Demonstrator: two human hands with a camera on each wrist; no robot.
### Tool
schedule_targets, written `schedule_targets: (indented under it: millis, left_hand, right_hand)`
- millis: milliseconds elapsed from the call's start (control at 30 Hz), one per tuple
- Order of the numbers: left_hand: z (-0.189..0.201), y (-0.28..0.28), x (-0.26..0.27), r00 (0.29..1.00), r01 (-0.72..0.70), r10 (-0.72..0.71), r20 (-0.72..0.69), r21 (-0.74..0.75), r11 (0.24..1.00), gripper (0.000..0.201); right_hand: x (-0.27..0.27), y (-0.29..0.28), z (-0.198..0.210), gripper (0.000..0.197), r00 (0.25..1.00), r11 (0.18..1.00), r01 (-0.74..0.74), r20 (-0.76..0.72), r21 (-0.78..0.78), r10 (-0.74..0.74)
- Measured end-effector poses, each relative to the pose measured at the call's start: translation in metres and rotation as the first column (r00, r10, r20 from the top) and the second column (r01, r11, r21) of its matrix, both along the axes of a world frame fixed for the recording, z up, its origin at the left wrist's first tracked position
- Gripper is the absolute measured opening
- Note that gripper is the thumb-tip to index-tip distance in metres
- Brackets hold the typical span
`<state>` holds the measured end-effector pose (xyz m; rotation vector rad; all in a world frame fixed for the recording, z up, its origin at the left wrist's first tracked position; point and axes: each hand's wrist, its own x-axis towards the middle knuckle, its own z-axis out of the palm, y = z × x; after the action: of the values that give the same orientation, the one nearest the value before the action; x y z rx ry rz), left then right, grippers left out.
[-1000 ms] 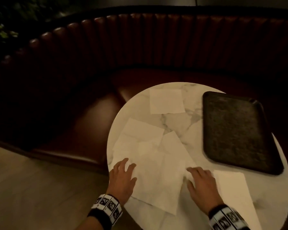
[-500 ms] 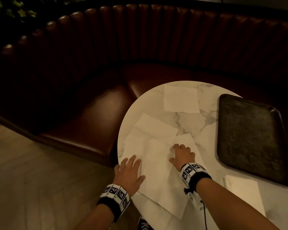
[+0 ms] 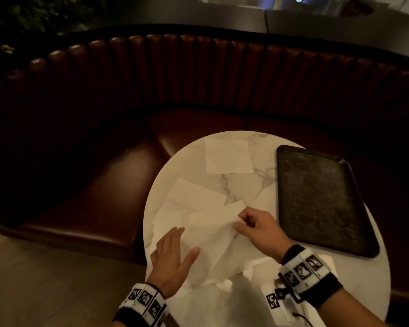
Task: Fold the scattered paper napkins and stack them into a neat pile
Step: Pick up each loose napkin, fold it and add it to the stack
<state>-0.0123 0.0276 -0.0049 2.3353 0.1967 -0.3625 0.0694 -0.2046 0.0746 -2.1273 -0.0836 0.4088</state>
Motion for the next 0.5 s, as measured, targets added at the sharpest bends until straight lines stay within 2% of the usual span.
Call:
schedule_targets:
  millis: [67,133,200,267,333,367,433,500]
  left_hand:
    - [0.029,-0.014,0.0,0.98,-0.03,0.075,0.185,-0.235,0.971,0.082]
    - [0.057,-0.028,0.001,0.923,-0.037,0.173,0.345,-0.369,0.929,0.08]
    - [0.082,-0.038,0.002,0.857,-0.005,0.201,0.474,-0.381,0.924,0.077]
    - [0.101,-0.044,0.005,0.818,0.093,0.086,0.569,-0.278,0.956,0.071]
    - [0.112,-0.05,0.01,0.811,0.213,-0.082,0.579,-0.162,0.963,0.063]
    - [0.114,-0.051,0.013,0.825,0.258,-0.133,0.55,-0.157,0.953,0.059]
    - [0.115,-0.053,0.021,0.854,0.315,-0.187,0.486,-0.195,0.929,0.053]
    - [0.116,-0.055,0.029,0.864,0.36,-0.219,0.453,-0.253,0.898,0.039]
  right_hand:
    - [-0.009,-0.016,0.029,0.011,0.994,0.975,0.11,-0.033,0.194,-0.105]
    - [-0.019,-0.032,0.051,0.012,0.967,0.881,0.251,-0.137,0.401,-0.214]
    - [-0.033,-0.043,0.068,0.019,0.924,0.745,0.381,-0.255,0.548,-0.285]
    - [-0.047,-0.052,0.08,0.026,0.882,0.615,0.471,-0.326,0.632,-0.34]
    - [-0.062,-0.058,0.087,0.03,0.853,0.527,0.52,-0.379,0.672,-0.359]
    - [-0.068,-0.061,0.088,0.032,0.841,0.507,0.54,-0.402,0.672,-0.363]
    - [-0.079,-0.066,0.089,0.036,0.813,0.496,0.581,-0.44,0.645,-0.381]
    - [-0.087,-0.074,0.087,0.036,0.793,0.488,0.608,-0.463,0.626,-0.396]
